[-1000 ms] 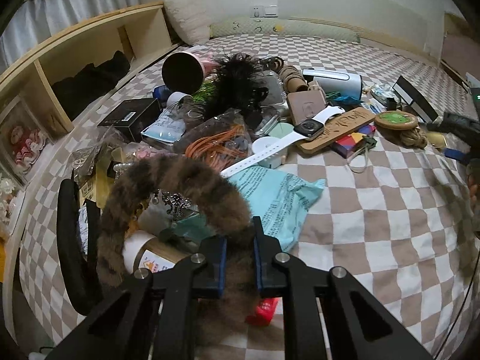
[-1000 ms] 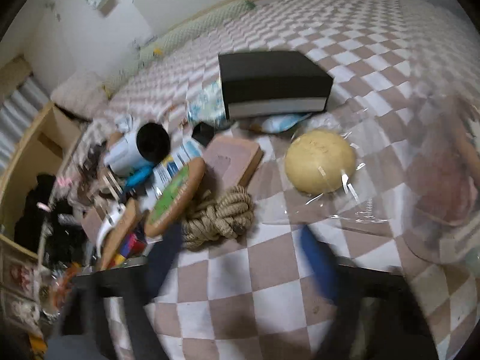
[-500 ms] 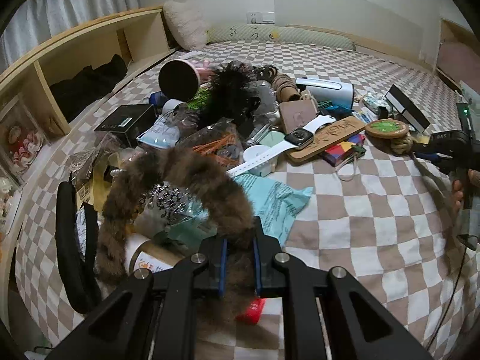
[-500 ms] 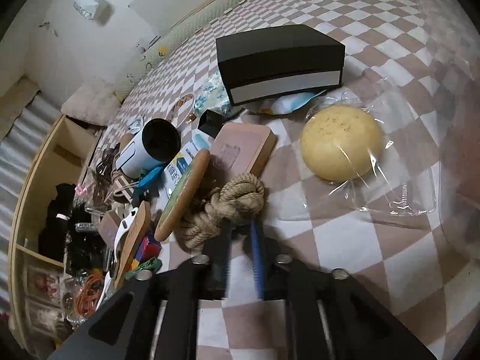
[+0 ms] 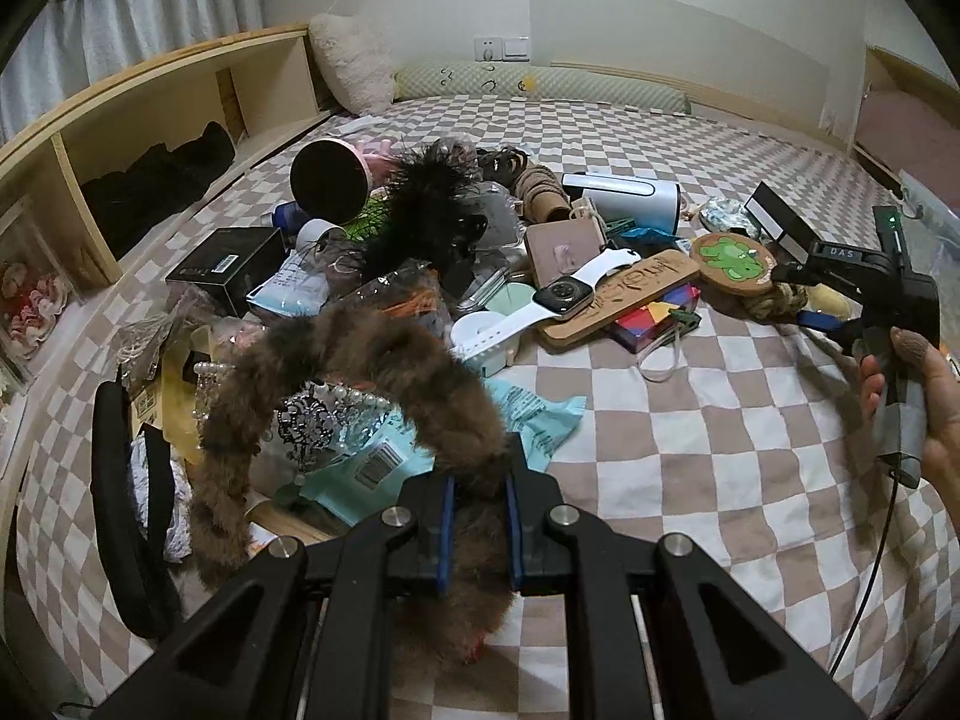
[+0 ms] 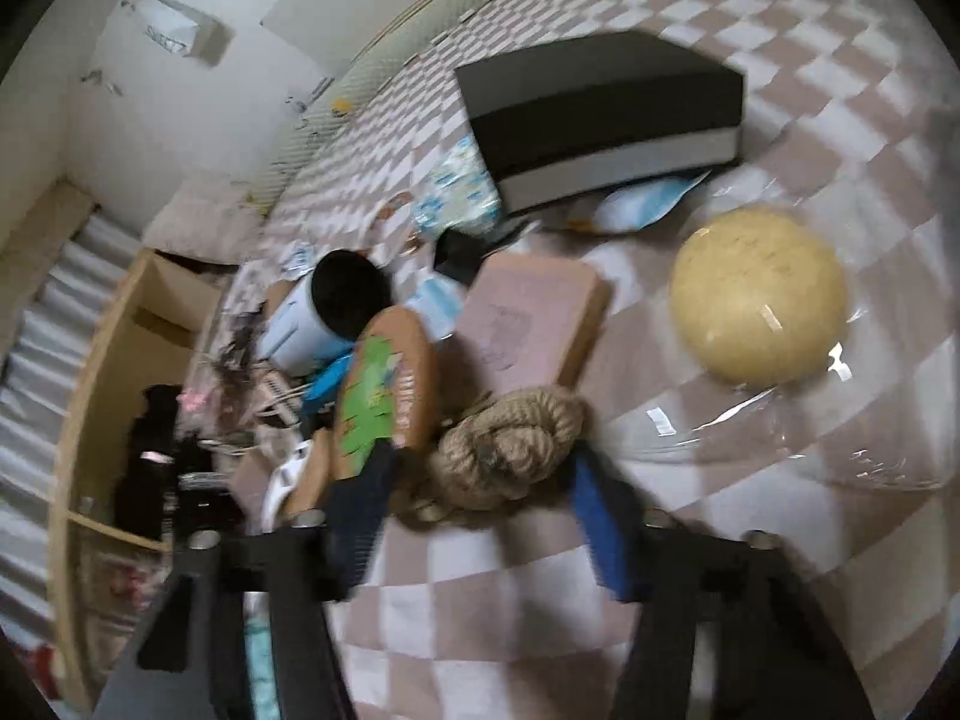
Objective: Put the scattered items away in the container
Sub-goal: 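Close the right gripper on the jute rope knot while the left holds the furry ring, then carry the furry ring and rope knot up over the clear box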
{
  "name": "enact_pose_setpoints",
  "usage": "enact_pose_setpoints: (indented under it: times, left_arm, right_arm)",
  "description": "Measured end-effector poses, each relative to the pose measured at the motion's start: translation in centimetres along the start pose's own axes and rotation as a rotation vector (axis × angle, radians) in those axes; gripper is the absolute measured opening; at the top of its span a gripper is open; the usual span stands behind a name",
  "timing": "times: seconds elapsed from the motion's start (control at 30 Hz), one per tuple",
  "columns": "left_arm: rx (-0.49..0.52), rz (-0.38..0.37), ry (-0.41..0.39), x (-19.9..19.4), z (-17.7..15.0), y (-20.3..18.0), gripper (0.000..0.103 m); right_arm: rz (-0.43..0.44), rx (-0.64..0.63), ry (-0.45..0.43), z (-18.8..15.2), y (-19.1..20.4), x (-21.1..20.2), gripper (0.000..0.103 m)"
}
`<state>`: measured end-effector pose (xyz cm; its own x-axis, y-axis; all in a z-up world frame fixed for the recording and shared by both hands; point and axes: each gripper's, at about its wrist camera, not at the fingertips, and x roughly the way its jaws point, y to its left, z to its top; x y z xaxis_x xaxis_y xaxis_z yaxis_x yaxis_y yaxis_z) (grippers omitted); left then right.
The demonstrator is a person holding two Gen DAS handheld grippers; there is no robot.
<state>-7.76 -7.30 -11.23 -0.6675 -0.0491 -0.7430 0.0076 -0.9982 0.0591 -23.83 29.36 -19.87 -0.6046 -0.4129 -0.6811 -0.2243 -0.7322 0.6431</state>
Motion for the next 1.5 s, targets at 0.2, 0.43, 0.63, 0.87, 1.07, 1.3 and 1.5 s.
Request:
enact_pose_setpoints:
  times: [0.2, 0.43, 0.63, 0.87, 1.07, 1.3, 1.5]
  left_arm:
    - [0.0, -0.017, -0.01, -0.1, -0.3, -0.4, 0.014]
    - [0.002, -0.041, -0.022, -0.5, -0.5, -1.1, 0.014]
    - [-0.008, -0.076, -0.048, -1.4, 0.0, -1.4, 0.014]
    - [-0.023, -0.149, -0.072, -3.2, -0.6, -0.8, 0.014]
    - [0.005, -0.209, -0.089, -5.1, -1.6, -1.2, 0.014]
    - [0.032, -0.249, -0.102, -6.5, -1.1, -3.8, 0.014]
    - [0.063, -0.295, -0.152, -8.4, 1.4, -7.4, 0.014]
  right_arm:
    - [-0.005, -0.05, -0.007, -0.7, 0.9, -1.2, 0.028]
    - [-0.045, -0.119, 0.005, -1.2, 0.4, -3.2, 0.027]
    - [-0.067, -0.135, 0.014, -1.7, 0.6, -3.7, 0.027]
    - [-0.084, -0.315, 0.045, -4.9, 3.6, -6.6, 0.027]
    - [-0.044, -0.403, 0.054, -7.5, 4.8, -10.9, 0.027]
    - [-0.003, -0.459, 0.047, -9.5, 5.6, -15.7, 0.027]
    - [-0.003, -0.489, -0.033, -8.7, 6.5, -20.0, 0.027]
